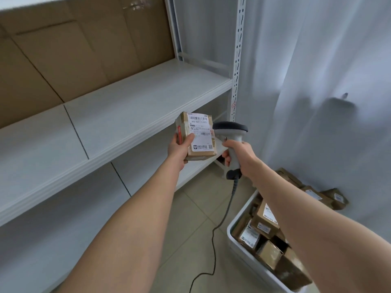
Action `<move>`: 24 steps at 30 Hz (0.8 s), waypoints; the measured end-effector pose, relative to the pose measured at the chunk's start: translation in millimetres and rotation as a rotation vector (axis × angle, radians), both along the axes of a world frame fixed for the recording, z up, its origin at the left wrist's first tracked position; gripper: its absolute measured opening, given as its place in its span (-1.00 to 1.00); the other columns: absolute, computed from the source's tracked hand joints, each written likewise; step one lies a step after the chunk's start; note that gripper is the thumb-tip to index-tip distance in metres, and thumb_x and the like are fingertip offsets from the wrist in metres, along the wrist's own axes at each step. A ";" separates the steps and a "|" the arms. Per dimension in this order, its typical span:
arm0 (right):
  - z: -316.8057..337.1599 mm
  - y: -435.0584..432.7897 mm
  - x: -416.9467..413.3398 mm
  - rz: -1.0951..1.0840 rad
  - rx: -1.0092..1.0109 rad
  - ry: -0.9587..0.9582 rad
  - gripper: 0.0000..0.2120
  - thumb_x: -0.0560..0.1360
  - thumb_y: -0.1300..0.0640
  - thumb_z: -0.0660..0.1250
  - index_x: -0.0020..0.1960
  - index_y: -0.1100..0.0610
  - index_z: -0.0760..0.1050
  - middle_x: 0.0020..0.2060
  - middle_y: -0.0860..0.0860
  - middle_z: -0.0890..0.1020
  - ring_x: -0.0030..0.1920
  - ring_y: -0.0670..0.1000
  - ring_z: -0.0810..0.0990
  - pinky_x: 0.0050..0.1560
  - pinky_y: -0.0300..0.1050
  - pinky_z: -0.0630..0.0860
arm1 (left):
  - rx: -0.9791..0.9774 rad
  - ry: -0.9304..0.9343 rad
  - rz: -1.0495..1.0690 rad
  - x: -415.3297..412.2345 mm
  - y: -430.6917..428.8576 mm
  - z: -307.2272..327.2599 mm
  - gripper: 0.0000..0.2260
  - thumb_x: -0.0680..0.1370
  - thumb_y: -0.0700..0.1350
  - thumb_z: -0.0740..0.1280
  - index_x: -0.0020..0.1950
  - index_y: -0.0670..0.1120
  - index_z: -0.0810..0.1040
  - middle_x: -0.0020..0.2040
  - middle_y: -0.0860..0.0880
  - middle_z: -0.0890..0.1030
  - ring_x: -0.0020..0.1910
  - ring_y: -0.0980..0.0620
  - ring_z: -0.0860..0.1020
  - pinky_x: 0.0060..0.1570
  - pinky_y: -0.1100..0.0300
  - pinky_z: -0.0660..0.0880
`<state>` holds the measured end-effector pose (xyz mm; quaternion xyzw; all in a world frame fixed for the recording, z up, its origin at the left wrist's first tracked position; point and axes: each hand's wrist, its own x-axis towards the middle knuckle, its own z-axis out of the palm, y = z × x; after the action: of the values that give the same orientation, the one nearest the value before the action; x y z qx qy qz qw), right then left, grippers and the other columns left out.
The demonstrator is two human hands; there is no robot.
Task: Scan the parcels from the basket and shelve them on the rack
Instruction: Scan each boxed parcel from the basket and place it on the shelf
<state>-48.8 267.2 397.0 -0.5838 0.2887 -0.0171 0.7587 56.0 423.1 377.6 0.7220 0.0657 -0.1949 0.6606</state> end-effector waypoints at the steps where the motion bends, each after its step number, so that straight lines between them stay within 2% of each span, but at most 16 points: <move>1: 3.9 4.7 -2.2 0.011 -0.015 -0.001 -0.85 0.52 0.19 0.32 0.07 0.18 0.46 -0.44 0.08 0.54 -0.49 -0.02 0.42 -0.46 -0.17 0.46 | -0.010 -0.004 0.002 -0.1 5.1 2.6 -0.52 0.52 0.07 0.38 0.41 0.14 0.34 0.14 0.00 0.63 0.06 -0.08 0.61 0.15 -0.17 0.49; 7: 26.1 36.7 -11.9 0.078 -0.075 -0.008 -0.93 0.52 0.20 0.32 -0.05 0.19 0.44 -0.44 0.10 0.54 -0.51 -0.01 0.40 -0.47 -0.18 0.45 | -0.062 -0.013 0.015 -3.2 37.6 14.6 -0.57 0.54 0.05 0.35 0.39 0.14 0.36 0.19 0.00 0.60 0.07 -0.07 0.60 0.12 -0.13 0.47; 14: 47.9 70.8 -13.3 0.105 -0.084 -0.039 -0.92 0.53 0.23 0.30 -0.11 0.21 0.43 -0.45 0.11 0.52 -0.54 -0.01 0.39 -0.49 -0.21 0.42 | -0.104 -0.018 0.018 -6.9 69.5 21.6 -0.64 0.54 0.03 0.36 0.29 0.18 0.36 0.06 0.07 0.62 -0.08 0.03 0.61 -0.16 0.05 0.48; 18: 63.0 89.3 -6.8 0.096 -0.107 -0.074 -0.93 0.52 0.25 0.30 -0.11 0.25 0.44 -0.46 0.11 0.51 -0.55 -0.02 0.38 -0.53 -0.24 0.41 | -0.131 -0.032 0.017 -8.9 82.4 23.7 -0.68 0.53 0.00 0.37 0.23 0.18 0.38 0.05 0.07 0.61 -0.04 0.00 0.61 -0.04 -0.06 0.47; 24: 75.9 105.0 -2.5 0.091 -0.133 -0.070 -0.90 0.50 0.24 0.31 -0.07 0.29 0.47 -0.51 0.08 0.51 -0.58 -0.02 0.37 -0.53 -0.24 0.41 | -0.160 -0.065 0.021 -12.5 92.6 28.2 -0.59 0.54 -0.04 0.37 0.36 0.12 0.36 0.10 0.05 0.60 0.01 -0.04 0.60 0.03 -0.09 0.51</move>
<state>-51.3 372.2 472.9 -0.6444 0.2334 -0.0221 0.7278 43.5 515.7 405.8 0.6722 0.0359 -0.1693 0.7199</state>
